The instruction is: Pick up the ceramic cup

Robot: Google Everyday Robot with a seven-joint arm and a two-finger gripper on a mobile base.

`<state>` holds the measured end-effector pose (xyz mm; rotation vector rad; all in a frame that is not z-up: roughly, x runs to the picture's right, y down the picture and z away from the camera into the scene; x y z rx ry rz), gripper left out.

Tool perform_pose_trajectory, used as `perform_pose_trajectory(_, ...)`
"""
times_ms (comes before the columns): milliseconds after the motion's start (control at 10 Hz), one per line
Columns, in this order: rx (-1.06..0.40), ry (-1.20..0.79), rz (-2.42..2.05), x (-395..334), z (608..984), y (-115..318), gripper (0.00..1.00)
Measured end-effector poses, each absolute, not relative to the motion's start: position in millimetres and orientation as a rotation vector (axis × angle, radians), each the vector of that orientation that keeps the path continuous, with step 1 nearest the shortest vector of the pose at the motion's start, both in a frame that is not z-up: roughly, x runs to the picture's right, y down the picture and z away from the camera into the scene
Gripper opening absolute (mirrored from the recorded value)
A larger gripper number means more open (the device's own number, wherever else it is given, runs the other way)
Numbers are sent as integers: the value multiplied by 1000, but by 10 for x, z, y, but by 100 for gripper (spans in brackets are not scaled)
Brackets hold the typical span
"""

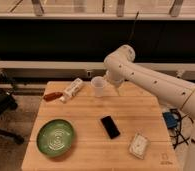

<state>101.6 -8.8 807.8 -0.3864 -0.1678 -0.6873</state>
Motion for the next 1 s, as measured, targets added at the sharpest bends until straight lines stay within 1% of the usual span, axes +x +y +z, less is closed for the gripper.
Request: perform_pose_trajectory(1000, -418, -239, -774, 891, 8472, -36, 80)
